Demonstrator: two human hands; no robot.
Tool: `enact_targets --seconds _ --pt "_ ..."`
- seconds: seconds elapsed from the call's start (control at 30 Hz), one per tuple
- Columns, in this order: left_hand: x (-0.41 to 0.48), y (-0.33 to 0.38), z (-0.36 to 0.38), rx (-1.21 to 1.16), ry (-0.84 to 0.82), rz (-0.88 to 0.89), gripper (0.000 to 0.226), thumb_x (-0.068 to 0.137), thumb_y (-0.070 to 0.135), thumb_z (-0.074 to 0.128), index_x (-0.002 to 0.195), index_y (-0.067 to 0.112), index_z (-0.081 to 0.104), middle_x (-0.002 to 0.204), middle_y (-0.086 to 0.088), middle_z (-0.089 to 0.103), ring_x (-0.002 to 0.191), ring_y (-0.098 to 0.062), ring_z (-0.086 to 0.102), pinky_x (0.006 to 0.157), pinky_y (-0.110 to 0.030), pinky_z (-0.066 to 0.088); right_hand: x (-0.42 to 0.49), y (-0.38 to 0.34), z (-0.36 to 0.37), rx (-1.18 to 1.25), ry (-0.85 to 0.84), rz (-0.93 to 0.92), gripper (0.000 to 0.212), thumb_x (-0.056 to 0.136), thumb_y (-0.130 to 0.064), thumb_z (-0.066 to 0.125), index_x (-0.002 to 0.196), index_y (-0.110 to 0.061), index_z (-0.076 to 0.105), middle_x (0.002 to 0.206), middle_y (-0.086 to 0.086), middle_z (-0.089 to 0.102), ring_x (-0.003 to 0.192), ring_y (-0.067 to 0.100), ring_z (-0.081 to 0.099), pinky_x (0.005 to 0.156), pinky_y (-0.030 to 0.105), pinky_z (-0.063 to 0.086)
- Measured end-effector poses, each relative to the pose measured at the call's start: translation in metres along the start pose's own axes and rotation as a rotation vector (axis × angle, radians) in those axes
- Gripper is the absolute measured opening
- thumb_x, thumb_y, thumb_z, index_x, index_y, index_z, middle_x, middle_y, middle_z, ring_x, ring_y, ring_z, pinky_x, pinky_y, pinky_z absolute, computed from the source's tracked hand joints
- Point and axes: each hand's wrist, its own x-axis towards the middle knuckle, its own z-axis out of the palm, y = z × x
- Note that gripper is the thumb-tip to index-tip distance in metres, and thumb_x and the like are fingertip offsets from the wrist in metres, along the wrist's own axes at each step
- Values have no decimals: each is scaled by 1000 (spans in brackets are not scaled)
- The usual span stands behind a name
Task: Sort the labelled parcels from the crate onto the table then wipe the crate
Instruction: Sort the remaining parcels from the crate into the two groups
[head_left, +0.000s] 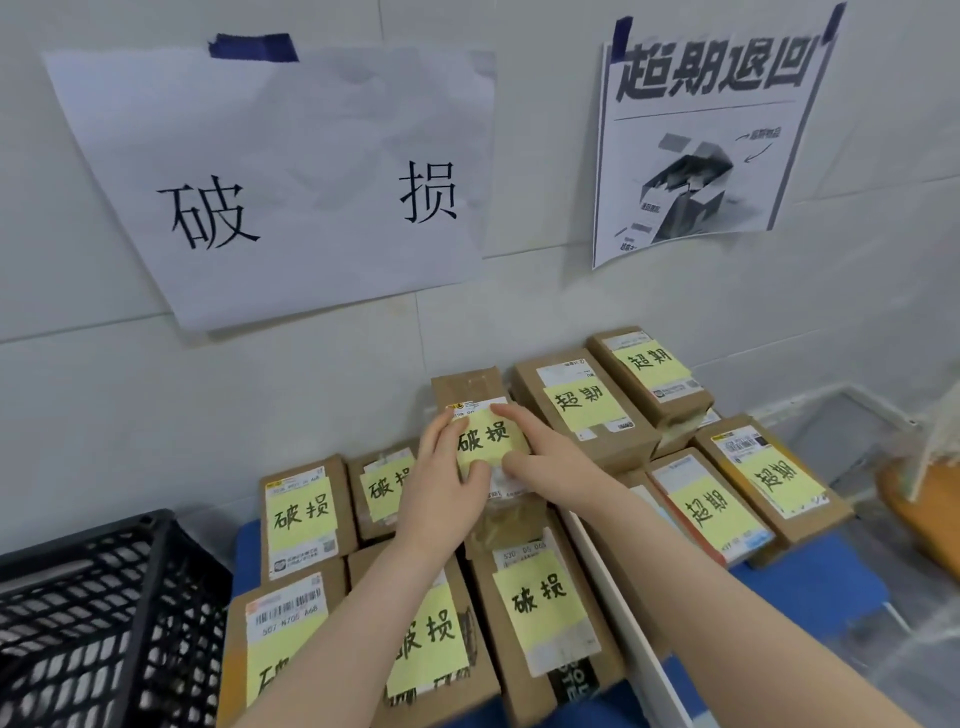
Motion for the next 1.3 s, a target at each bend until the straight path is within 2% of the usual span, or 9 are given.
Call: enact_targets --seconds 0.1,0.2,0.27,0.37,0.53,0.77,0.87,1.1,1.3 --pt "5 -1 7 0 4 -17 53 95 27 48 146 24 35 156 19 16 68 2 52 78 -23 38 7 5 -1 14 8 7 67 85 -12 49 143 -41 34 148 -17 37 82 -2 54 67 18 40" --pt "9 0 12 17 1 -11 54 95 29 47 147 24 34 156 20 14 73 1 53 84 -28 43 13 9 -4 -6 39 -12 68 83 -12 49 143 -41 35 153 -16 30 105 6 55 82 24 44" --pt "11 2 14 18 1 -10 54 95 29 47 147 24 33 156 21 13 72 1 50 84 -27 42 17 12 -4 -39 58 -8 66 83 -14 48 143 -39 36 158 -12 23 135 11 38 105 34 38" --pt "15 3 18 25 -3 -14 54 95 27 47 147 24 33 158 20 11 71 4 47 83 -23 39 22 11 0 -123 84 -22 61 88 -11 45 146 -28 37 160 -4 21 148 8 11 117 37 22" --pt "19 5 25 39 -13 -28 54 96 28 46 148 27 31 158 23 8 66 2 54 91 -36 48 22 11 5 -172 126 -29 57 93 -8 41 149 -17 33 162 3 12 149 12 9 113 28 21" --pt "19 5 25 62 -21 -22 53 96 30 45 147 30 32 159 24 7 69 4 56 84 -34 50 15 9 3 -137 160 -56 55 91 -6 45 142 -27 45 161 -6 12 141 7 25 95 15 28" --pt "18 5 22 81 -29 -19 51 96 30 46 146 33 33 158 25 8 65 7 54 74 -28 47 11 9 3 -185 149 -70 56 90 -7 45 140 -31 47 161 -6 13 136 9 35 98 20 34" --pt "16 16 15 10 -73 -71 53 94 26 48 146 31 35 159 22 10 73 13 51 79 -22 37 8 13 3 -224 122 -46 51 94 -13 42 144 -26 45 161 -1 15 147 13 16 112 30 26" --pt "9 28 4 -99 -68 -79 56 97 20 44 150 32 30 161 16 7 124 -2 40 91 -22 31 -13 8 -8 -293 151 -136 51 97 -12 40 144 -32 43 162 -5 12 148 15 11 114 33 26"
